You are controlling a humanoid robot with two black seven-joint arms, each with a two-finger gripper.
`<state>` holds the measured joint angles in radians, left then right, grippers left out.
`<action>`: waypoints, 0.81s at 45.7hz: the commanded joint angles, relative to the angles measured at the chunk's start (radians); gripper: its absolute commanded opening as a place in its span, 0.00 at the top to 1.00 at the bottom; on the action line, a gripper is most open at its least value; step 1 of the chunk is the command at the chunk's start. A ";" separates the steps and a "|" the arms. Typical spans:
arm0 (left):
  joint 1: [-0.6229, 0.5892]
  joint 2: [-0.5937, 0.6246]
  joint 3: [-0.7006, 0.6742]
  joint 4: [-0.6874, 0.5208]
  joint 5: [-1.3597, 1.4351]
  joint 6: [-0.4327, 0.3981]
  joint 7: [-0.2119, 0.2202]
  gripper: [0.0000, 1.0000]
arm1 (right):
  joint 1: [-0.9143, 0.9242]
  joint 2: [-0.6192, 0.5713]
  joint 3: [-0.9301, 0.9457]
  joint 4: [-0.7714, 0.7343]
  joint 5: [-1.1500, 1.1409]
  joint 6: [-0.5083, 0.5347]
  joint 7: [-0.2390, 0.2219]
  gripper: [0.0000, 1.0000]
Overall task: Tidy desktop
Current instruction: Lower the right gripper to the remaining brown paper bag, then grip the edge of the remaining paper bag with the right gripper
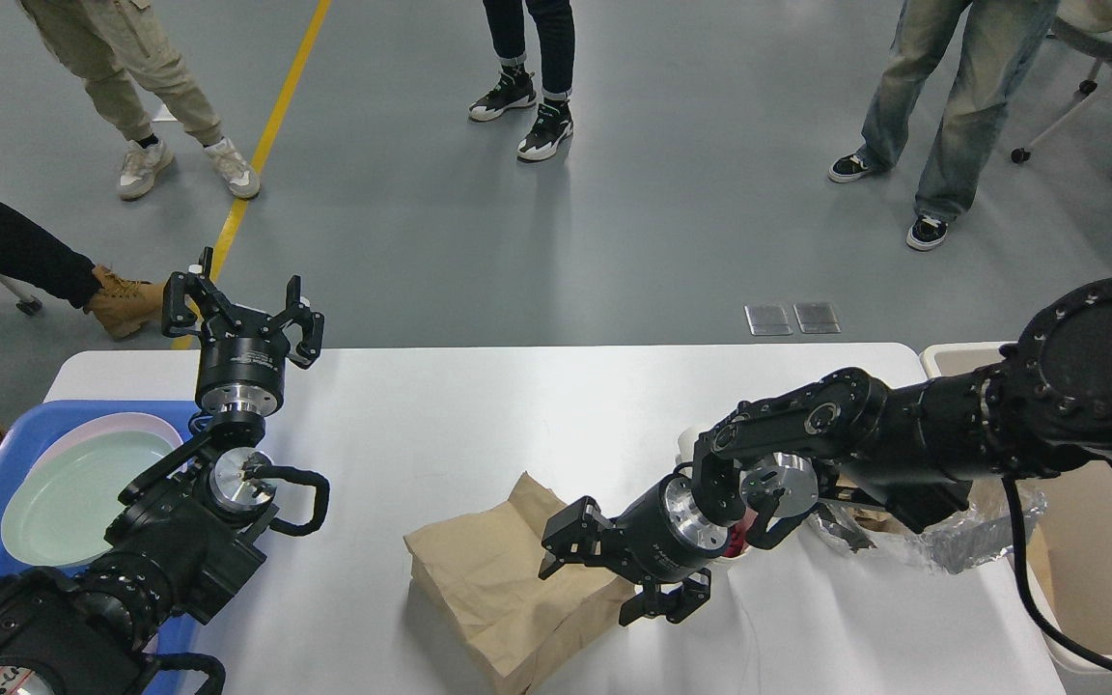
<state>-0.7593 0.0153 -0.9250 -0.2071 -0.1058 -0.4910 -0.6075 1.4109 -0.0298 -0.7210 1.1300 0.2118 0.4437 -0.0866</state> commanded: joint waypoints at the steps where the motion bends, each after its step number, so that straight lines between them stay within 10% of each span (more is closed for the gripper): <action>1: 0.000 0.000 0.000 0.000 0.000 0.000 0.000 0.04 | -0.027 0.028 0.006 -0.036 -0.002 -0.029 -0.004 0.00; 11: 0.000 0.000 0.000 0.000 0.000 0.000 0.000 0.04 | -0.069 0.057 0.006 -0.073 -0.002 -0.069 -0.008 0.13; 21: 0.000 0.000 0.000 0.000 0.000 0.000 0.000 0.04 | -0.075 0.060 0.003 -0.072 -0.012 -0.053 -0.010 1.00; 37: 0.000 0.000 0.000 0.000 0.000 0.000 0.000 0.04 | -0.062 0.074 0.002 -0.068 -0.042 0.000 -0.028 1.00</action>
<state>-0.7593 0.0153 -0.9250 -0.2071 -0.1058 -0.4911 -0.6074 1.3422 0.0441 -0.7179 1.0596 0.1717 0.4336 -0.1120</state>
